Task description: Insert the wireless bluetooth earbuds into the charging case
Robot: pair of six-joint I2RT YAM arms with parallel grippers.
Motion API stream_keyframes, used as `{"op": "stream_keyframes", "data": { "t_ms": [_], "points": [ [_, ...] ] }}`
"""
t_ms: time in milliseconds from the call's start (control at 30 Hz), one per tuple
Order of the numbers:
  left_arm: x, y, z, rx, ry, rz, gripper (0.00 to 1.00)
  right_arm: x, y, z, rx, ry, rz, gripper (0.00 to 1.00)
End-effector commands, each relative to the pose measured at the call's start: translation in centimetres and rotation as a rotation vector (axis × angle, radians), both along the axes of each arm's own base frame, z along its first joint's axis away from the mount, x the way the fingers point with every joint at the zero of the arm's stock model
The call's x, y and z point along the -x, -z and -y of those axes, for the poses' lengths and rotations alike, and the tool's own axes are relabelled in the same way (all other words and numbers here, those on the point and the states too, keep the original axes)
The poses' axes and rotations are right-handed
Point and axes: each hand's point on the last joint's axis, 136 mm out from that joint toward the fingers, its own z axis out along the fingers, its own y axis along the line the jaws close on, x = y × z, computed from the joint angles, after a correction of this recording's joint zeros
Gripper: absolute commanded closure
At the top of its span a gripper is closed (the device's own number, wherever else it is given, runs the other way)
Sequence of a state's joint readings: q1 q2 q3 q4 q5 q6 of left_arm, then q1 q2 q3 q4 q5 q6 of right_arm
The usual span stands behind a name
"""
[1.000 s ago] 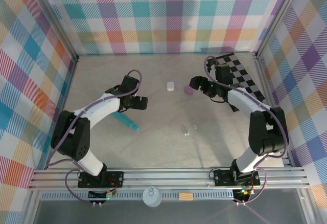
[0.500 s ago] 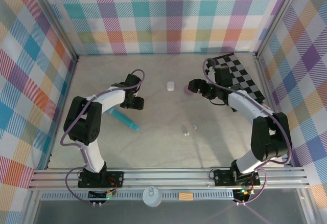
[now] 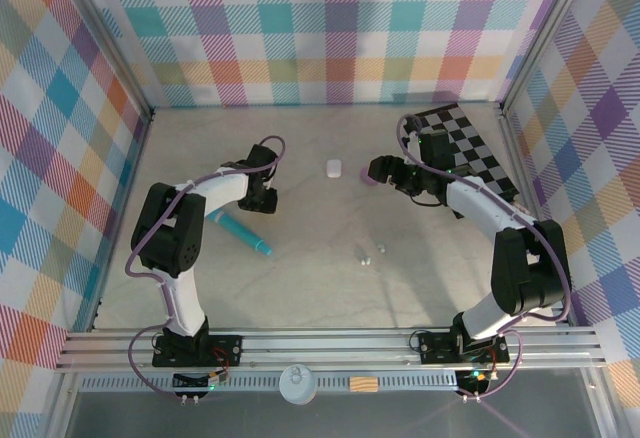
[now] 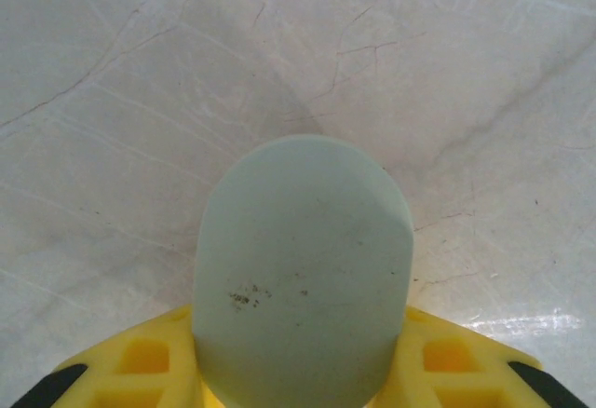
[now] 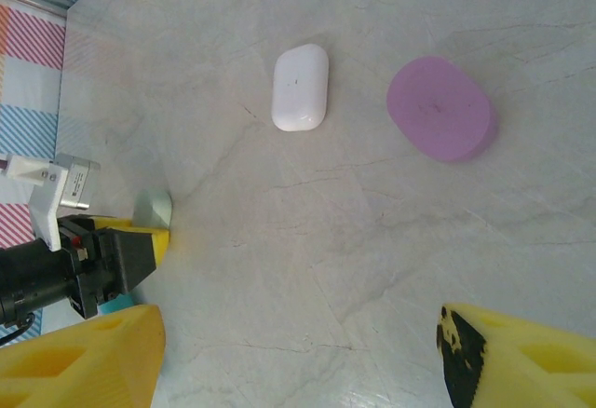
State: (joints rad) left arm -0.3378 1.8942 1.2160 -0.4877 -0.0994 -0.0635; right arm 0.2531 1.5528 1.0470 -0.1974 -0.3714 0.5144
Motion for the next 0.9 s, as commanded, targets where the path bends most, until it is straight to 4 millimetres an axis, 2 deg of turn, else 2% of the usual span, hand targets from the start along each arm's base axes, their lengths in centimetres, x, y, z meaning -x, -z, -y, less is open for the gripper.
{"op": "stream_keyframes", "data": {
  "t_ms": [0,233,333,533,700,767,867],
  "points": [
    [-0.3,-1.4,-0.5,0.003,-0.019,0.042,0.68,0.6,-1.0,-0.1,-0.013,-0.010,0.010,0.23],
    [-0.3,-3.5,0.7,0.056,0.017,0.105,0.68,1.6,-1.7,-0.9,-0.070,-0.041,-0.012,0.23],
    [0.0,-5.0,2.2,0.094,0.093,0.149,0.68,2.1,-2.2,-1.5,-0.117,-0.060,-0.033,0.24],
    [1.6,-8.2,7.4,0.198,0.347,0.235,0.68,3.5,-3.7,-3.1,-0.235,-0.141,-0.074,0.26],
    [4.2,-9.9,12.0,0.339,0.572,0.271,0.69,4.9,-5.3,-4.4,-0.328,-0.228,-0.112,0.27],
    [5.1,-11.2,14.2,0.418,0.661,0.306,0.69,5.2,-5.5,-4.4,-0.340,-0.237,-0.121,0.27],
    [6.5,-12.2,16.4,0.476,0.761,0.319,0.69,5.8,-5.8,-4.8,-0.381,-0.260,-0.146,0.28]
  ]
}}
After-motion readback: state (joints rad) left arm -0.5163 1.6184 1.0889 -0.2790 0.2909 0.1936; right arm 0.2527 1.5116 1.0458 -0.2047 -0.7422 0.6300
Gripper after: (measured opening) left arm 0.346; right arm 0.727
